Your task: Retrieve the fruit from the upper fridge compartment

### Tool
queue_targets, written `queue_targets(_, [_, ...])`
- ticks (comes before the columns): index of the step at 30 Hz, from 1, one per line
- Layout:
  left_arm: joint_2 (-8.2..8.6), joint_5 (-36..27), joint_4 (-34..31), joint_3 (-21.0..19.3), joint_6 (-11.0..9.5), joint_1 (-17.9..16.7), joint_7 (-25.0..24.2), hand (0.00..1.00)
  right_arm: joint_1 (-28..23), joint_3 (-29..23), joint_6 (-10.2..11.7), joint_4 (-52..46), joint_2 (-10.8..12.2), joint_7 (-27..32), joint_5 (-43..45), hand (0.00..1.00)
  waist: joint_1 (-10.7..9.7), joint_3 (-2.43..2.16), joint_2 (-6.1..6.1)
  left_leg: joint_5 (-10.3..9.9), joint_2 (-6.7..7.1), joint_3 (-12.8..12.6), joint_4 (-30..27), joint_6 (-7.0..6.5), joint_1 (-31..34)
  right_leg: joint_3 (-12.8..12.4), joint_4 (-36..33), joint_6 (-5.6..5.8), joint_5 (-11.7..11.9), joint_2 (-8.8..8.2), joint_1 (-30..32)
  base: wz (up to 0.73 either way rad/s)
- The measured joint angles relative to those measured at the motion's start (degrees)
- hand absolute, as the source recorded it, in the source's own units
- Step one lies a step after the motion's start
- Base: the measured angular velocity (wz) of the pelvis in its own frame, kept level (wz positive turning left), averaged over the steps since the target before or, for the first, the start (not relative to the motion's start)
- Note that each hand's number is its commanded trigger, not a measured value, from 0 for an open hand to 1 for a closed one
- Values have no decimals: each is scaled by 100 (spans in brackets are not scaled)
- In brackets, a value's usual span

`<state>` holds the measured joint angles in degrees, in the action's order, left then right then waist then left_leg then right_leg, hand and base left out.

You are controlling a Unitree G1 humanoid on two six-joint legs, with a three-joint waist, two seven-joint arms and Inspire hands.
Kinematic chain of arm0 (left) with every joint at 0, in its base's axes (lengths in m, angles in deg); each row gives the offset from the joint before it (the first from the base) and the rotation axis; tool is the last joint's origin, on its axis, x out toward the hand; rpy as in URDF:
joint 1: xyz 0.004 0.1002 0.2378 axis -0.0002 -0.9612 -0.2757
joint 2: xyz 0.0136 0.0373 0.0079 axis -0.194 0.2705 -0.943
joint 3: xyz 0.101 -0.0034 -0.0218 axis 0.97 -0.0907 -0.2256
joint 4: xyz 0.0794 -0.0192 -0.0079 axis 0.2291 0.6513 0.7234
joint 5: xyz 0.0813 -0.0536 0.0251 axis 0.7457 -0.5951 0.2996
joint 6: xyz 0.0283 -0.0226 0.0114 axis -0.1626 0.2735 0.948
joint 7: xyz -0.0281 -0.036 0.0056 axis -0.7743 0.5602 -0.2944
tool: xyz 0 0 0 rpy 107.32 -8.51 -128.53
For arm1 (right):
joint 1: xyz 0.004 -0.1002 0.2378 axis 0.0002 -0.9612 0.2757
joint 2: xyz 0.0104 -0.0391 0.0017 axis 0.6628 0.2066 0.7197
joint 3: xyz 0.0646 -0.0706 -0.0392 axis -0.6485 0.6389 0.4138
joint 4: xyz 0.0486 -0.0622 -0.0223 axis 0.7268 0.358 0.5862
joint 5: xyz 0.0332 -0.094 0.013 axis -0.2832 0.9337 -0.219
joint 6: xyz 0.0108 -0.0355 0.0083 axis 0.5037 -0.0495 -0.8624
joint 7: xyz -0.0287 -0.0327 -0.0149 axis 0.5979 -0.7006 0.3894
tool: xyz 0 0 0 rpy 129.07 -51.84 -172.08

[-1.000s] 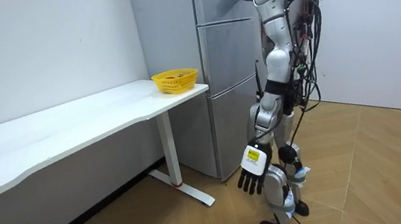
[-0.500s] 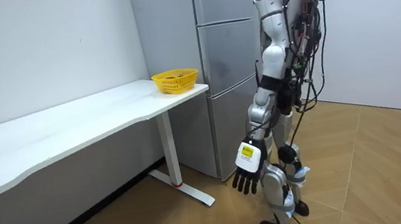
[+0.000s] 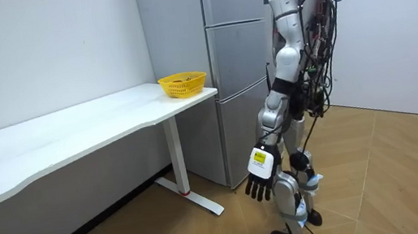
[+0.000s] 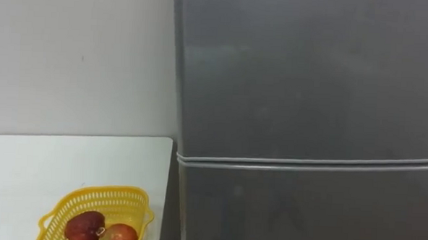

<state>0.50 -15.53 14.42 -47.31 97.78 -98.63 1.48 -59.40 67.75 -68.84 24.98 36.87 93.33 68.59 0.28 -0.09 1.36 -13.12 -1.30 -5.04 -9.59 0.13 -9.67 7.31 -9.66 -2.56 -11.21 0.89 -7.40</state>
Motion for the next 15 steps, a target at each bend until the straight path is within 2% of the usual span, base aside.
queue_targets(3, [8, 54, -1, 101, 81, 34, -44, 0, 37, 44, -120, 40, 41, -257, 157, 0, -15, 2, -7, 0, 14, 71, -11, 0, 2, 86, 45, 9, -6, -18, -61, 14])
queue_targets(6, [22, 124, 3, 182, 130, 30, -139, 0, 30, 296, -162, 58, 49, -502, 214, 0, 7, 4, -14, 0, 22, 111, -23, 0, 3, 133, 84, 11, -7, -25, -102, 8])
queue_targets(11, [84, 222, 4, 316, 221, 33, -164, 0, 68, 641, -181, 80, 53, -896, 1115, 0, 13, 9, -38, 0, 42, 138, -21, 0, 26, 144, 95, 29, -37, -40, -103, 6])
queue_targets(15, [96, 223, 5, 447, 295, 33, -238, 0, 86, 831, -362, 91, 55, -1097, 1784, 0, 19, 9, -64, 0, 80, 205, -21, 0, 31, 159, 98, 53, -62, -75, -114, 2])
